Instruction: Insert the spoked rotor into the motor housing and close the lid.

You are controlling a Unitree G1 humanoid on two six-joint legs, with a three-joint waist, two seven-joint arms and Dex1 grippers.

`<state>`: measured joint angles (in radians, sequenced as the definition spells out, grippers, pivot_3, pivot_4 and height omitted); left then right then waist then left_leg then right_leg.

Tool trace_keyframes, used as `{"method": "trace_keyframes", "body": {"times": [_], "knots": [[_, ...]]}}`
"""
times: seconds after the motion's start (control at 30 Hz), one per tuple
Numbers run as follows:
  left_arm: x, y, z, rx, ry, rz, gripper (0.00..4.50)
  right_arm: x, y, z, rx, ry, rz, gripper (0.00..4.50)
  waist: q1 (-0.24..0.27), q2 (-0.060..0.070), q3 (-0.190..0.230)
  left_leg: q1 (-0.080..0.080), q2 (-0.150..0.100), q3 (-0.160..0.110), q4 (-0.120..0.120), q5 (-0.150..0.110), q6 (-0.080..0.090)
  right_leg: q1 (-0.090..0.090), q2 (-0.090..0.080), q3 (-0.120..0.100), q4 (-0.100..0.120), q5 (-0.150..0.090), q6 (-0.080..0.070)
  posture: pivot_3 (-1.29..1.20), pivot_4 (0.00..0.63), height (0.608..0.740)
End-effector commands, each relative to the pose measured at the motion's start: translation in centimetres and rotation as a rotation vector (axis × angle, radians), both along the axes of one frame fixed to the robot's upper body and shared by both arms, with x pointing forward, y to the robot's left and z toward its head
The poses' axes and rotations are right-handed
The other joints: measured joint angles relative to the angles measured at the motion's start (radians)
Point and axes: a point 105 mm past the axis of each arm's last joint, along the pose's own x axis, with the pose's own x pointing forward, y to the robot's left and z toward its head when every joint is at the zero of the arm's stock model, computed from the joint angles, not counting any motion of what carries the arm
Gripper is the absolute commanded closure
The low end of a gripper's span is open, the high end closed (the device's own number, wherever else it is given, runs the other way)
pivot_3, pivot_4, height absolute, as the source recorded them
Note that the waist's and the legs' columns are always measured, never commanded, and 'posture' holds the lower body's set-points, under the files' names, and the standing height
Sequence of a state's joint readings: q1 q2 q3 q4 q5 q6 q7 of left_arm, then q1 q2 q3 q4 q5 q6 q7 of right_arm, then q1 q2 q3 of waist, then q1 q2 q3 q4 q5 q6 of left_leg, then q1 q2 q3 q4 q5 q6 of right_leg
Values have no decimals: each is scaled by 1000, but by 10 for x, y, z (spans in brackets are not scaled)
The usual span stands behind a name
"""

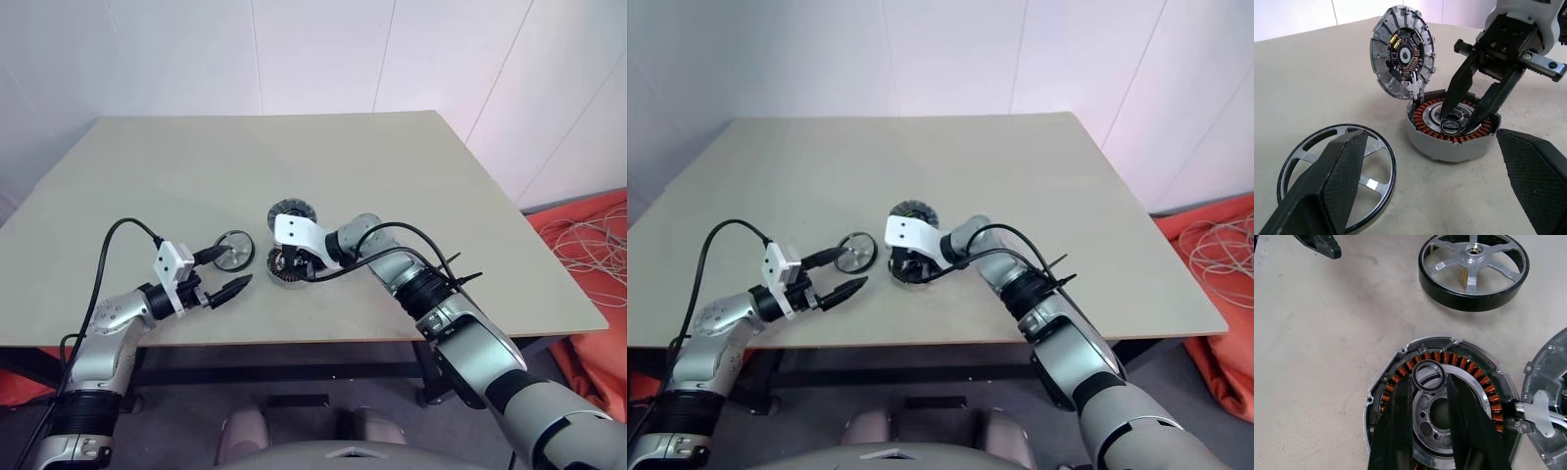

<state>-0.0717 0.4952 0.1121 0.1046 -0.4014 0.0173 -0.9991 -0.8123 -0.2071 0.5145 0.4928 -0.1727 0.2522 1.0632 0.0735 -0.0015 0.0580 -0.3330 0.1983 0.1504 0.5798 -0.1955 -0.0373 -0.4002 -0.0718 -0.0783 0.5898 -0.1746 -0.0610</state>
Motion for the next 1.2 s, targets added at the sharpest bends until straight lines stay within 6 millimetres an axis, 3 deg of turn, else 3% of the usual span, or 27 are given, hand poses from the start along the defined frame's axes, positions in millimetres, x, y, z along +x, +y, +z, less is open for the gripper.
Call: {"method": "trace_keyframes", "body": {"times": [0.03,0.07,0.3,0.5,0.77,0.9,1.2], "knots": [[2,3,12,7,-54,0,0,2,3,6,9,-19,5,4313,-3,0,0,0,0,0,0,0,0,0,0,0,0,0,0,0,0,740],[2,2,13,7,-56,-1,0,1,3,6,9,-19,6,4481,-3,0,0,0,0,0,0,0,0,-1,0,0,0,0,0,0,0,740],[4,-2,19,6,-64,-3,0,2,5,11,32,-22,-4,4481,-3,0,0,0,0,0,0,0,0,0,0,0,0,0,0,0,0,740],[4,-2,21,8,-64,-1,0,-5,9,42,134,10,15,4481,-3,0,0,-1,0,0,0,0,0,-1,0,0,0,0,0,0,0,740],[4,-2,20,6,-59,-4,0,-9,-12,57,155,27,-54,4481,0,0,0,0,0,0,0,0,0,0,0,0,0,0,0,0,0,740],[5,-3,17,6,-55,-13,0,-1,-28,49,139,68,-153,3591,-1,0,0,0,0,0,0,0,0,0,0,0,0,0,0,0,0,740],[5,-3,17,6,-57,-15,0,4,-31,38,116,126,-206,378,-1,0,0,-1,0,0,0,0,0,-1,0,0,0,0,0,0,0,740]]}}
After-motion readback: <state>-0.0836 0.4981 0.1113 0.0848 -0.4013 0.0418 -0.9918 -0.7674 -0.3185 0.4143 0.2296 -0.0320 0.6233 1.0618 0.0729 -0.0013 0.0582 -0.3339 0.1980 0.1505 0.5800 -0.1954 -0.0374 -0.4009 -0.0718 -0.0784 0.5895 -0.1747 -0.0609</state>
